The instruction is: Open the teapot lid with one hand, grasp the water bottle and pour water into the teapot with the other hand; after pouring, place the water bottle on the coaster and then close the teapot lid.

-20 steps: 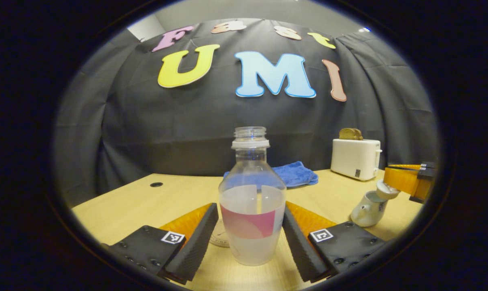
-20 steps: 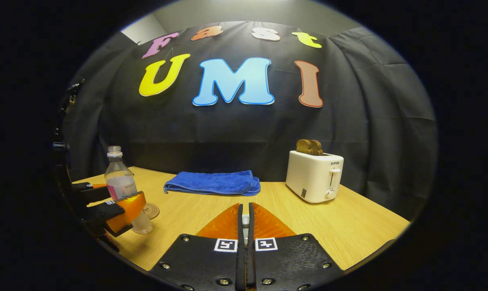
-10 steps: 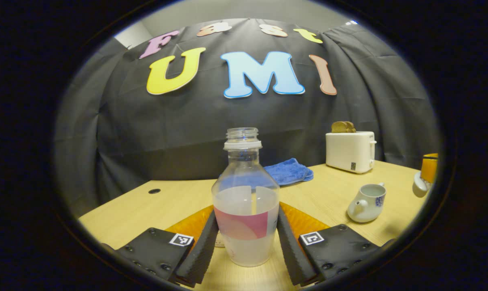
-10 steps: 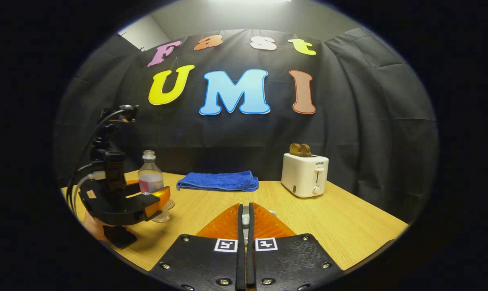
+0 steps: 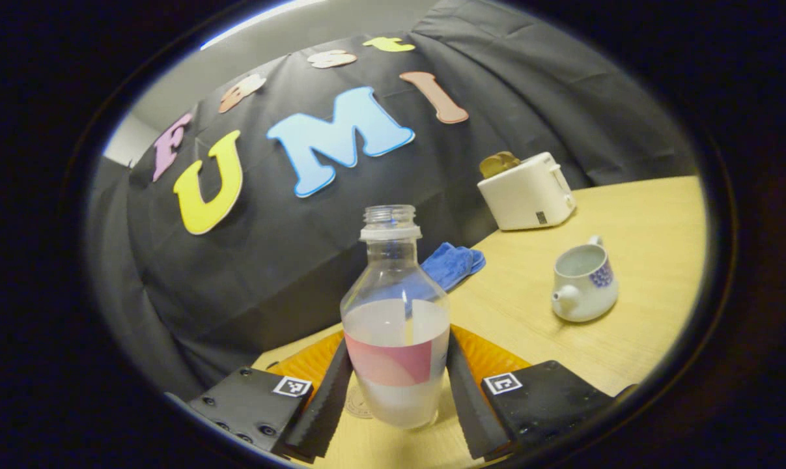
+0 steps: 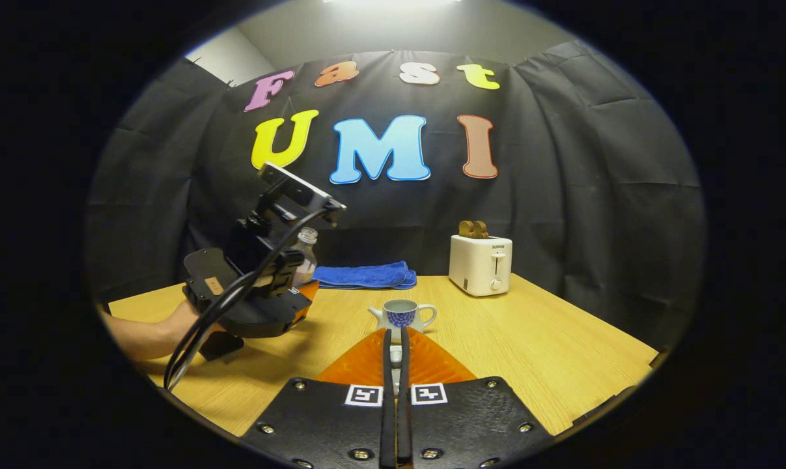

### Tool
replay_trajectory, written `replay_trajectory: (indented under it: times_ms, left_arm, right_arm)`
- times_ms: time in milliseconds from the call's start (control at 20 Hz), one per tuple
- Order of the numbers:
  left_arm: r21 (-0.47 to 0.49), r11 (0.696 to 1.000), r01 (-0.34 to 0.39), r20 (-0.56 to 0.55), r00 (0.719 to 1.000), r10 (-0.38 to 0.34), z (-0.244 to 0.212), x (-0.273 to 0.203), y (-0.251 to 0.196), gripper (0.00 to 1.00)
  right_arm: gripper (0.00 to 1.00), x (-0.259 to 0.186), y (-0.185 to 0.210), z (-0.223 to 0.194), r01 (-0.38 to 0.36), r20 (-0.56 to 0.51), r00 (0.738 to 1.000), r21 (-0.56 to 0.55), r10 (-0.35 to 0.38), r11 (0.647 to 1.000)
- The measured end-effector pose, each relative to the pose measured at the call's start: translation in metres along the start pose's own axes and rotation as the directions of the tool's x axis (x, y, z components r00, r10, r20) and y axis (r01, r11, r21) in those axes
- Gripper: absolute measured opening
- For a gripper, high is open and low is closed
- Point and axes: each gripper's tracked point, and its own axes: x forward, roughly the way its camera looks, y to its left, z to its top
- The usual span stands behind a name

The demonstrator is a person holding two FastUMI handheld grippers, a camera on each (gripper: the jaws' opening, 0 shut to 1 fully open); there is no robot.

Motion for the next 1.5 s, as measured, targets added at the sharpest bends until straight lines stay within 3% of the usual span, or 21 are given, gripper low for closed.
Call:
replay_trajectory:
  times_ms: [200,500,850,1500]
  left_arm:
    - [0.176,0.984,0.013,0.003,1.0,-0.014,0.011,0.003,-0.015,0.86]
    - [0.4,0.916,0.035,-0.002,0.999,-0.038,0.019,0.012,-0.035,0.86]
    - [0.642,0.766,0.045,-0.019,0.999,-0.043,0.023,0.031,-0.056,0.86]
    - [0.828,0.551,0.104,-0.086,0.995,-0.058,0.023,0.046,-0.072,0.86]
  right_arm:
    - [0.01,-0.014,0.0,-0.01,-0.006,-0.019,1.0,0.021,0.007,1.0]
    - [0.01,-0.027,0.002,-0.018,-0.017,-0.03,0.999,0.034,0.018,0.999]
    - [0.01,-0.028,0.0,-0.024,-0.017,-0.04,0.999,0.048,0.019,0.999]
    - [0.01,-0.028,-0.003,-0.025,-0.016,-0.045,0.999,0.058,0.018,0.998]
